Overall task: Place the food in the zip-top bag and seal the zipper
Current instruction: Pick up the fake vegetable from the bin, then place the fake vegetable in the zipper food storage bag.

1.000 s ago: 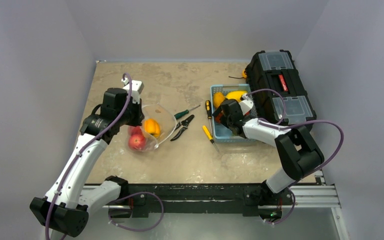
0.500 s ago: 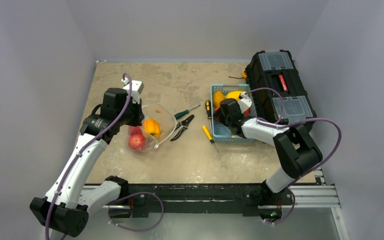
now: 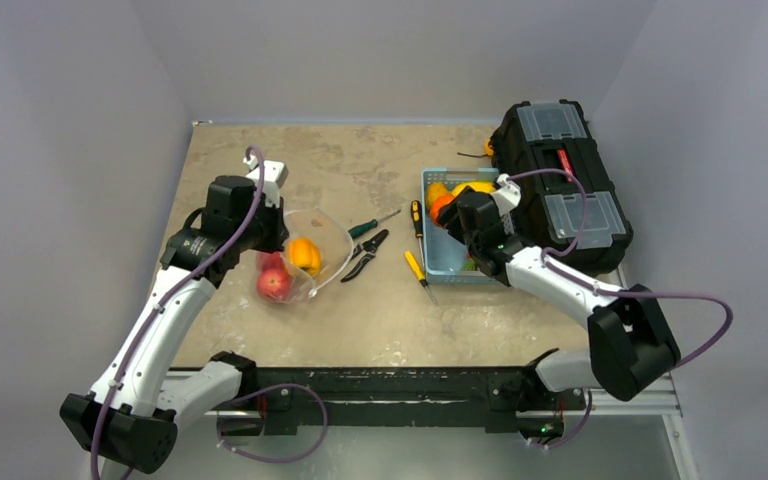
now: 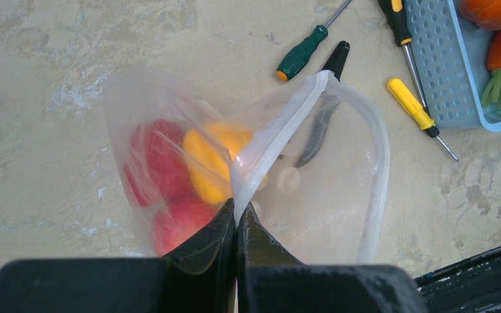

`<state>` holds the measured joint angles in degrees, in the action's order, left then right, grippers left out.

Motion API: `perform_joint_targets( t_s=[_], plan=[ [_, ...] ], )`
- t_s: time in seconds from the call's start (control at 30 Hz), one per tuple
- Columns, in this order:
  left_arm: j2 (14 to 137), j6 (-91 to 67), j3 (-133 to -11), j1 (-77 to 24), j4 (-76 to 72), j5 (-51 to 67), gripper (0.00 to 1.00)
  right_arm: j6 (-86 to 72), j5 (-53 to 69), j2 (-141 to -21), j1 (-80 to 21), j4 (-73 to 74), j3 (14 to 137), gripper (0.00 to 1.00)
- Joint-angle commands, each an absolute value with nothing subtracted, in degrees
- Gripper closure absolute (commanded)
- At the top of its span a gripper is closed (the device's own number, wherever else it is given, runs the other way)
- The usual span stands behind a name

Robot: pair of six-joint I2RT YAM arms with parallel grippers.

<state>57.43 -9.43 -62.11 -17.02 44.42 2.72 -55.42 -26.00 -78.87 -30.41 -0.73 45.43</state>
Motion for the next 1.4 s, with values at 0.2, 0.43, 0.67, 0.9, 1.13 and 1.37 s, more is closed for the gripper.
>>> perform_joint_targets(
  t_s=[0.2, 0.43, 0.67, 0.9, 1.13, 1.37],
  plan=[
    [57.6, -9.8, -63.2, -17.1, 43.6, 2.8, 1.0, -46.2, -26.0, -74.9, -30.4, -1.4, 46.0, 0.98],
    [57.6, -9.8, -63.2, -17.1, 43.7, 2.7, 1.0, -46.2, -26.3, -72.1, -30.4, -2.4, 44.3, 1.0],
    [57.6, -9.8, -63.2, -17.1, 43.6, 2.9, 1.0, -46.5, -27.3, -71.4, -30.4, -2.8, 42.7, 1.0],
    [57.7, -9.8, -63.2, -17.1, 43.6, 3.0, 1.0, -46.0, -27.2, -71.4, -30.4, -2.9, 42.5, 1.0],
    [58.1, -9.8, -63.3, -17.1, 43.6, 3.6, 1.0, -36.8, -17.3, -68.0, -30.5, -10.2, 42.6, 1.0],
    [58.2, -9.8, -63.3, -17.1, 43.4, 3.9, 1.0, -32.6, -12.0, -71.1, -41.7, -12.0, 50.3, 1.0]
  ],
)
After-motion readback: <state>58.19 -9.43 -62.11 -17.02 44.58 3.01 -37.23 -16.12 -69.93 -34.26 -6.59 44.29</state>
